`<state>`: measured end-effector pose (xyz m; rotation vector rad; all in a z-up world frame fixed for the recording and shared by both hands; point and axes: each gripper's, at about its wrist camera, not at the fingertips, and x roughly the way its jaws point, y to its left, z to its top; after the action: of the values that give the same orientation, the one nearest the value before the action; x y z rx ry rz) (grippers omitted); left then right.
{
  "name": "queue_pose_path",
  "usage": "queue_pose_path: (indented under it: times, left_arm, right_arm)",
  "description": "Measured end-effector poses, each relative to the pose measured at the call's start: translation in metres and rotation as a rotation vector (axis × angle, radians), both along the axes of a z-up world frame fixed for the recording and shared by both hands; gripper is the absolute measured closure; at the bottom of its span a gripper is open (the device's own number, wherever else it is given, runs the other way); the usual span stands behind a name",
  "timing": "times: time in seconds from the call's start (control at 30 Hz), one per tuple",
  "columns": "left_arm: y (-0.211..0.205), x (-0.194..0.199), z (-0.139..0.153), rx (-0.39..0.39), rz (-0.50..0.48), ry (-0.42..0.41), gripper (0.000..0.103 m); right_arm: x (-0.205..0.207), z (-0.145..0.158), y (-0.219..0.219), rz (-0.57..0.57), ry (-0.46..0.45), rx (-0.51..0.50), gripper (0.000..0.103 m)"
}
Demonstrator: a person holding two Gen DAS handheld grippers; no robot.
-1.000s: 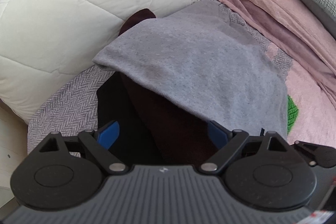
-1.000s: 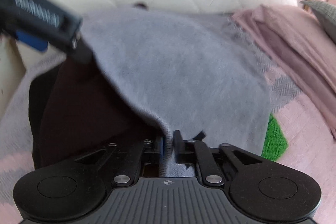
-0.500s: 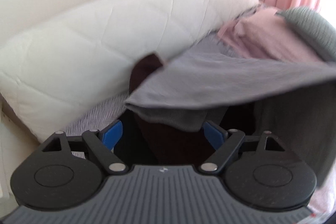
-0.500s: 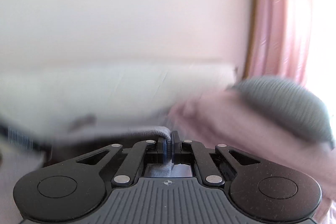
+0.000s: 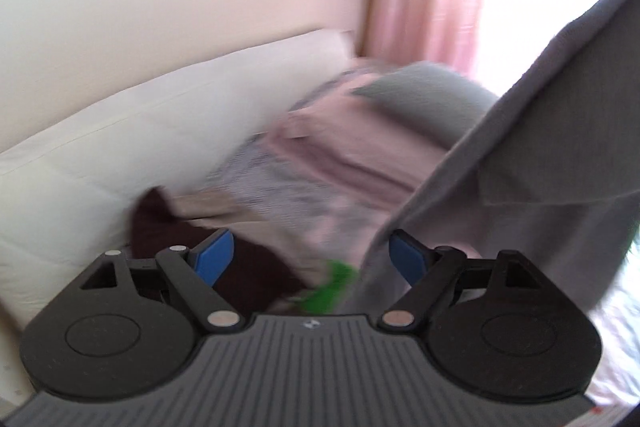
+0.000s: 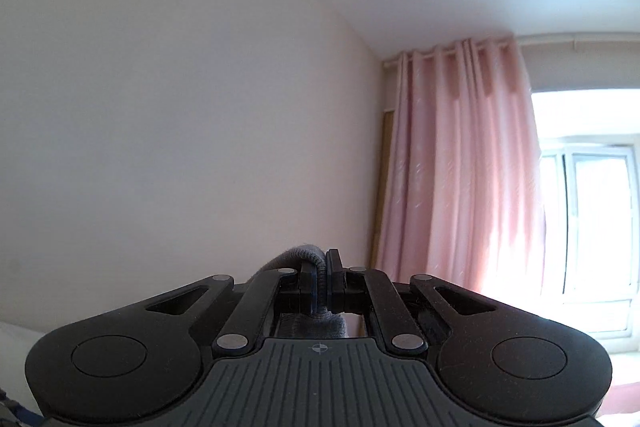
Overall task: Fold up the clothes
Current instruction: 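Lift the grey garment with the right gripper and drop it on the open bed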
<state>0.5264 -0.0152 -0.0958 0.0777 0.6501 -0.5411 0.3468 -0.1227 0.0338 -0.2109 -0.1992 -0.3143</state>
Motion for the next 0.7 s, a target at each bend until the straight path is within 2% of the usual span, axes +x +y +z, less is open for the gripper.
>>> queue_pose_path:
  times: [0.07, 0.2, 0.3, 0.37, 0.4, 0.47, 0.53, 0.6, 0.63, 0.7]
  left_arm:
    - [-0.023, -0.029, 0.008, -0.023, -0.066, 0.008, 0.020]
    - [-0.068, -0.095, 0.011, -0.024, -0.192, 0.028, 0.020]
    - [-0.099, -0.148, 0.008, -0.029, -0.300, 0.053, 0.020]
    - [-0.121, -0.187, 0.001, -0.018, -0.362, 0.080, 0.020]
    - [-0.132, -0.206, -0.004, -0.004, -0.388, 0.099, 0.020]
    - [-0.150, -0.245, -0.016, 0.032, -0.434, 0.135, 0.020]
    - [-0.163, -0.289, -0.029, 0.078, -0.479, 0.171, 0.020]
    - [-0.173, -0.332, -0.044, 0.126, -0.525, 0.211, 0.020]
    - [-0.177, -0.352, -0.053, 0.153, -0.544, 0.231, 0.020]
    - [-0.181, -0.388, -0.070, 0.209, -0.570, 0.269, 0.020]
  right_arm:
    - [-0.033, 0.023, -0.007, -0.051, 0.044, -0.009, 0.102]
    - [-0.121, 0.047, -0.042, -0.241, 0.005, 0.038, 0.102]
    - [-0.210, 0.064, -0.078, -0.469, -0.055, 0.138, 0.102]
    - [-0.274, 0.066, -0.107, -0.664, -0.042, 0.247, 0.102]
    - [-0.303, 0.061, -0.123, -0.748, -0.003, 0.312, 0.102]
    - [-0.356, 0.028, -0.159, -0.880, 0.155, 0.447, 0.098]
    - [-0.405, -0.027, -0.196, -0.974, 0.422, 0.581, 0.082]
    - [-0.462, -0.095, -0.222, -0.972, 0.639, 0.778, 0.070]
    - [-0.486, -0.136, -0.219, -0.965, 0.716, 0.879, 0.069]
    - [-0.532, -0.192, -0.211, -0.956, 0.811, 1.030, 0.069]
